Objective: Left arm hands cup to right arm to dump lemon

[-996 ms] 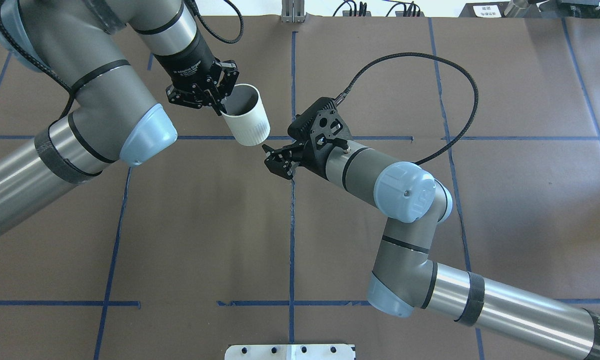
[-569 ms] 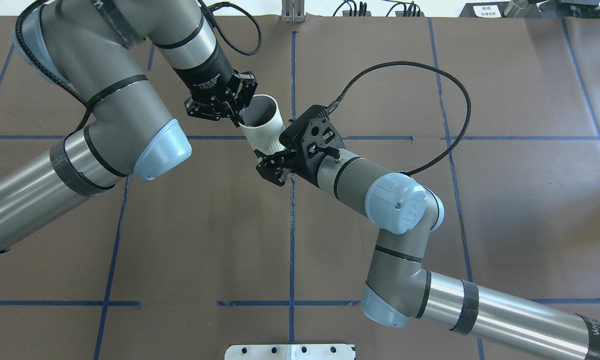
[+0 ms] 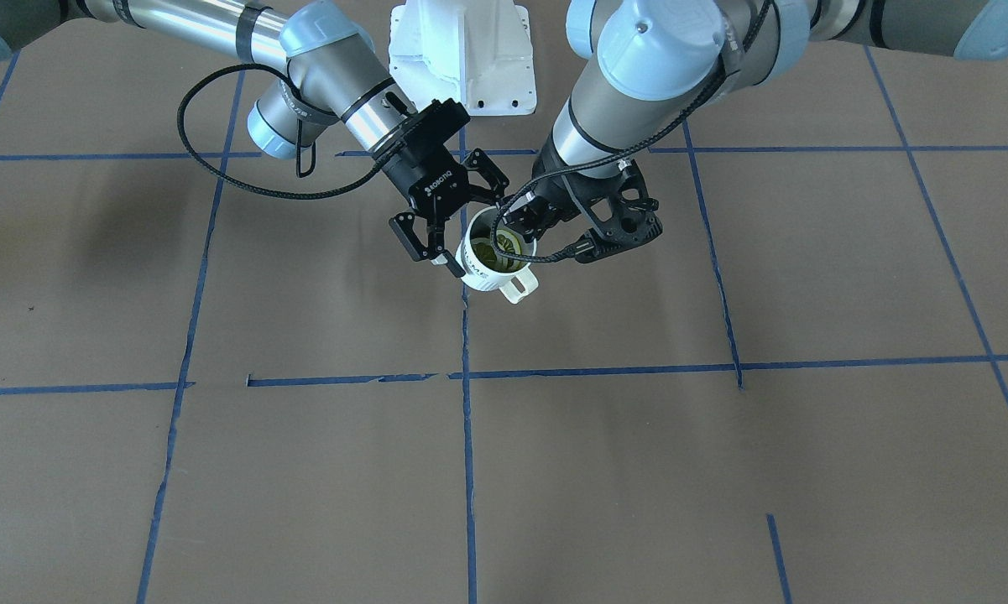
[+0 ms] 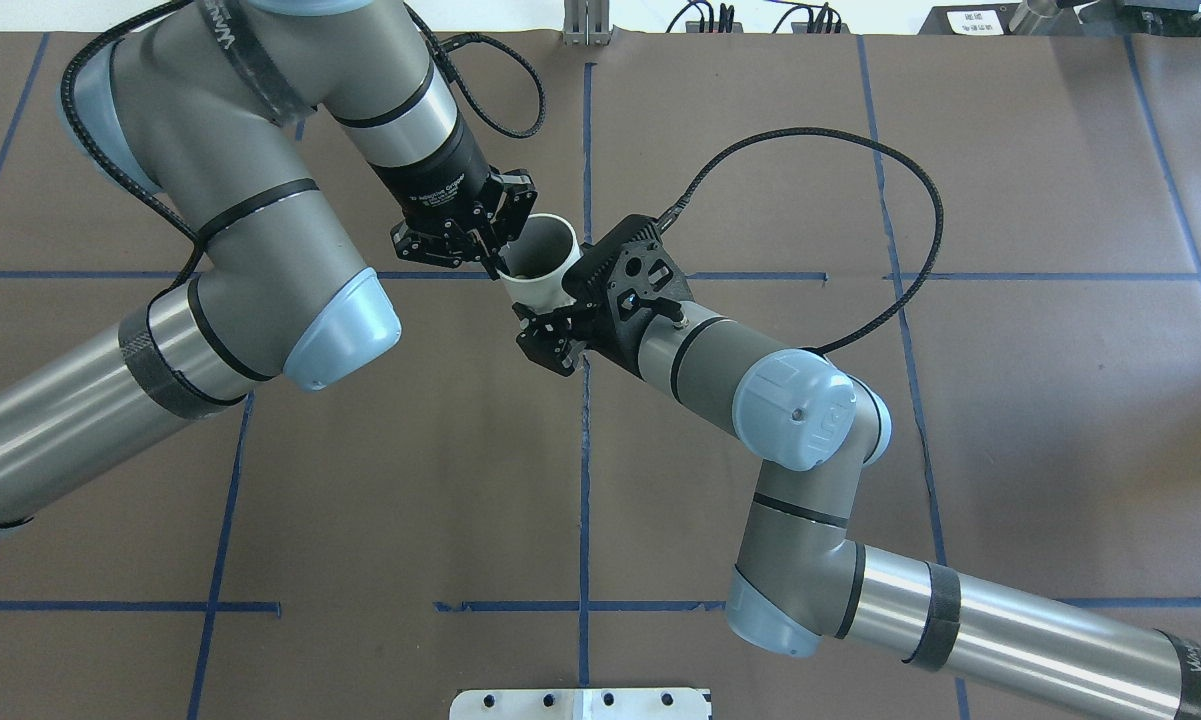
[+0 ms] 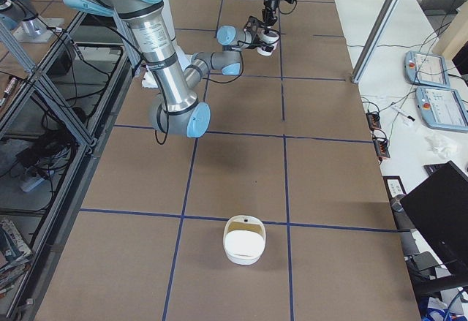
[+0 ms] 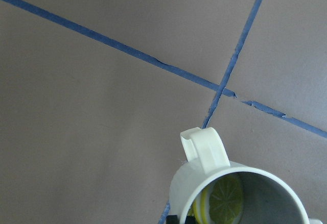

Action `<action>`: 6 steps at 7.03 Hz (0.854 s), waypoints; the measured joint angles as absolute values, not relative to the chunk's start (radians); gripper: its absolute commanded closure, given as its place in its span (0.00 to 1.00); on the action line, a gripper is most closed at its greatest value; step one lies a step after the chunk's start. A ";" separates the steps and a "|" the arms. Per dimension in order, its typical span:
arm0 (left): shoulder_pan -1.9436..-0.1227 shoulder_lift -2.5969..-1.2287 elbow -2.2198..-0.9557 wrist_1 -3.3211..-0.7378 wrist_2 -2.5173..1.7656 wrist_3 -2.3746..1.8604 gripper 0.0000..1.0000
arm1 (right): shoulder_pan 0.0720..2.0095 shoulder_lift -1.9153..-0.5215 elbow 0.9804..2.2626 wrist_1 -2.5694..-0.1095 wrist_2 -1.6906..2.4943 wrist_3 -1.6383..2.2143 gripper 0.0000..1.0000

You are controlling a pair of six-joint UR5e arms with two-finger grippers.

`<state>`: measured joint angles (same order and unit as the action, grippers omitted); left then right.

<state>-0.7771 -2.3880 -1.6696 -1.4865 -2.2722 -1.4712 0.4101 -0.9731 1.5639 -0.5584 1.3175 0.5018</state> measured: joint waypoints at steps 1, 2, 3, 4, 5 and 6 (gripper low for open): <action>-0.775 -2.393 -1.670 -1.494 -2.273 -1.482 1.00 | 0.410 -0.974 1.563 -0.558 1.318 0.502 0.01; -0.774 -2.396 -1.672 -1.501 -2.273 -1.489 1.00 | 0.409 -0.975 1.562 -0.558 1.317 0.502 0.01; -0.773 -2.397 -1.674 -1.503 -2.273 -1.491 1.00 | 0.409 -0.975 1.562 -0.558 1.317 0.502 0.01; -0.773 -2.397 -1.676 -1.504 -2.273 -1.492 1.00 | 0.408 -0.976 1.562 -0.558 1.317 0.502 0.08; -0.773 -2.398 -1.677 -1.505 -2.273 -1.492 0.94 | 0.408 -0.975 1.562 -0.558 1.316 0.502 0.36; -0.773 -2.397 -1.678 -1.505 -2.273 -1.493 0.78 | 0.408 -0.974 1.562 -0.557 1.316 0.511 0.64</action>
